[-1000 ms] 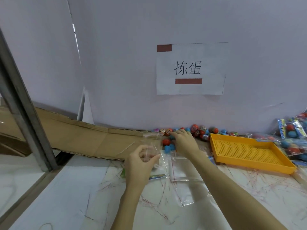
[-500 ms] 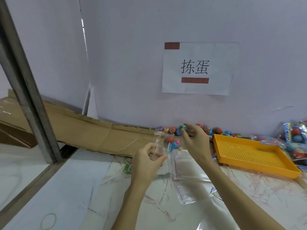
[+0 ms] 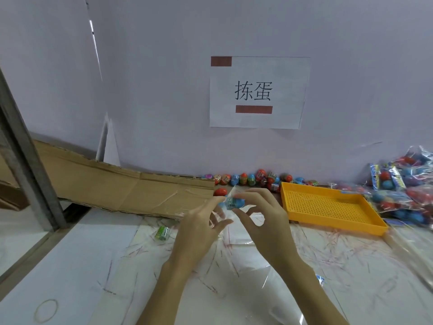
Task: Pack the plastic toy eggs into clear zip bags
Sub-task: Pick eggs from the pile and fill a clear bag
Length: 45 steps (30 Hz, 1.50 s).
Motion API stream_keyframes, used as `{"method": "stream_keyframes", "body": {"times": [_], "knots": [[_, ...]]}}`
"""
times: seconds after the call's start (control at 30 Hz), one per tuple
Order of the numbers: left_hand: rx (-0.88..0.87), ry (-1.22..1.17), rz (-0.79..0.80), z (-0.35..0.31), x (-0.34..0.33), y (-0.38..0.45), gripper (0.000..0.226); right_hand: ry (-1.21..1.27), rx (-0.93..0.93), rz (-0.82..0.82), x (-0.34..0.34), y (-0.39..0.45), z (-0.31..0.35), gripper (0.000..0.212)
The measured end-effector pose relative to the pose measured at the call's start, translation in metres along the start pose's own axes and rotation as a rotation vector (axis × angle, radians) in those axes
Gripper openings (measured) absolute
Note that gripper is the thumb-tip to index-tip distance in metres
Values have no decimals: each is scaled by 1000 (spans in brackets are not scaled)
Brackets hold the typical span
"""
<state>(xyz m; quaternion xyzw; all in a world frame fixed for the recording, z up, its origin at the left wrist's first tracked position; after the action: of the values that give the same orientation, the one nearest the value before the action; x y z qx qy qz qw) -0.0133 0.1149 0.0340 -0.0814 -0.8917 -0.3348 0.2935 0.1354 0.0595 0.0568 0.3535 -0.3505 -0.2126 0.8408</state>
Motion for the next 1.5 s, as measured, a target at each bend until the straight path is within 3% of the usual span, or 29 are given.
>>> {"method": "stream_keyframes", "body": {"times": [0.27,0.4,0.53,0.7,0.93,1.07,1.17,1.27,1.4,1.5], "knots": [[-51,38,-20,-7,2,-3,56,-49,-3,72,-6,-5,-6,45],[-75,41,-23,-9,-1,-3,50,-25,-71,58,-7,-7,-6,36],[-123,89,23,-11,-6,-3,41,38,-28,118,-13,-11,-5,25],[-135,100,1,-10,-4,-4,37,12,-55,264,-30,-22,2,32],[-199,137,-21,-11,-5,-6,39,168,-151,259,-32,-22,2,21],[-113,89,75,-5,-16,-4,68,56,-159,109,-15,-16,-5,17],[-17,98,131,1,-20,-2,73,-65,-131,100,-8,-11,-6,18],[31,73,94,9,-16,0,63,-29,-126,42,-1,-6,-4,23],[122,-28,-94,17,1,0,44,41,-197,-82,9,18,-18,19],[181,-118,-184,24,7,-1,35,-85,-340,2,-2,44,-54,22]]}}
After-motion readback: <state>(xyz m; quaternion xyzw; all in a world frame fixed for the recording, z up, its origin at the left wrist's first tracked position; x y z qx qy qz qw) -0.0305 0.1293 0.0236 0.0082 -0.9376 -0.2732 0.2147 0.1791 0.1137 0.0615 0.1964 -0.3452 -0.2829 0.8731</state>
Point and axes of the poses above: each hand's wrist, its own y-axis towards the middle knuckle, its own x-axis out of the back of the hand, z = x × y, the point moved 6 cm from there along y, towards the middle knuckle
